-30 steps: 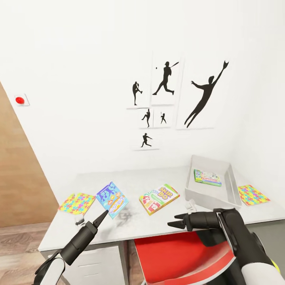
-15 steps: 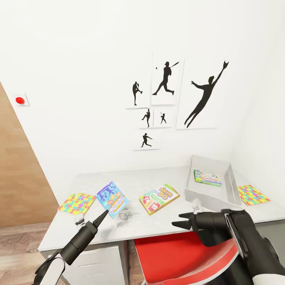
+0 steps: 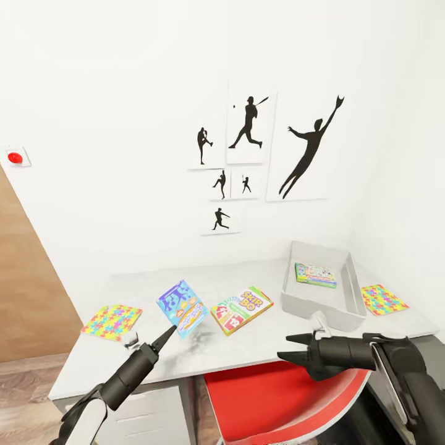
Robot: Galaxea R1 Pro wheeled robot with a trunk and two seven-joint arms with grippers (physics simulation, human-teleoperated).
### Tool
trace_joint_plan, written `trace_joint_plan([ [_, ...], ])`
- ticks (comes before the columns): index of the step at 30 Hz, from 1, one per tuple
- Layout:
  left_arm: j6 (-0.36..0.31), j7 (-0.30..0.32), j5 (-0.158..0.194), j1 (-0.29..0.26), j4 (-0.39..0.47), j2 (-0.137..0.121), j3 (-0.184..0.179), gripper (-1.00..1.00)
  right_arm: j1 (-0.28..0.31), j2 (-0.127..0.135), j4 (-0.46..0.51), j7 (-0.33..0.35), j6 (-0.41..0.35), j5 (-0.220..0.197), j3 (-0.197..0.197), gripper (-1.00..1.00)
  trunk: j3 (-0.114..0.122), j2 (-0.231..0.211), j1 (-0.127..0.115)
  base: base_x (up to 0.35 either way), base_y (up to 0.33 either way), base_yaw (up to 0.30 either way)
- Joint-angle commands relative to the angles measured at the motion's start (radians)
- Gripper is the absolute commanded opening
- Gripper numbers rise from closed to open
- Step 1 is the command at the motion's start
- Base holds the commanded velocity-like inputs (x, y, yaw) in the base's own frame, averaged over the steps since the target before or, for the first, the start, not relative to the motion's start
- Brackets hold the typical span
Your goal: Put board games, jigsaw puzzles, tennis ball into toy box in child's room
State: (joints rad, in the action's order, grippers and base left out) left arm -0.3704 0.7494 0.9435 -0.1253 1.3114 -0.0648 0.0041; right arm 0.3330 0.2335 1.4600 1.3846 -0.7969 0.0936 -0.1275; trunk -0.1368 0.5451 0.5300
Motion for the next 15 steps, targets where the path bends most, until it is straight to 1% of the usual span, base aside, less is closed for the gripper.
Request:
trace_joint_plan([
  [1,-0.009,0.001,0.009,0.0,0.0,0.0,0.0,-1.0,0.001,-0.001,0.001,0.01,-0.009,0.01,-0.001,1.0,-0.002,0.002,0.0,0.0,0.0,-0.244],
  [8,-0.009,0.002,0.009,0.0,0.006,0.0,-0.002,-1.0,-0.006,0.005,0.013,0.01,-0.011,-0.002,-0.002,1.0,-0.002,0.002,0.0,0.0,0.0,-0.242],
  [10,-0.009,0.002,0.009,0.0,0.011,0.0,-0.003,-1.0,-0.007,0.007,0.018,0.01,-0.011,-0.003,-0.002,1.0,-0.002,0.002,0.0,0.0,0.0,-0.124],
  [12,-0.01,0.003,0.009,0.0,0.017,0.0,-0.006,-1.0,-0.008,0.015,0.026,0.01,-0.011,-0.004,-0.002,1.0,-0.002,0.002,0.0,0.0,0.0,-0.079],
  [15,-0.015,0.004,0.009,0.0,0.048,-0.002,-0.027,-1.0,-0.009,0.034,0.034,0.01,-0.012,-0.012,-0.003,1.0,-0.002,0.002,0.0,0.0,0.0,-0.046],
])
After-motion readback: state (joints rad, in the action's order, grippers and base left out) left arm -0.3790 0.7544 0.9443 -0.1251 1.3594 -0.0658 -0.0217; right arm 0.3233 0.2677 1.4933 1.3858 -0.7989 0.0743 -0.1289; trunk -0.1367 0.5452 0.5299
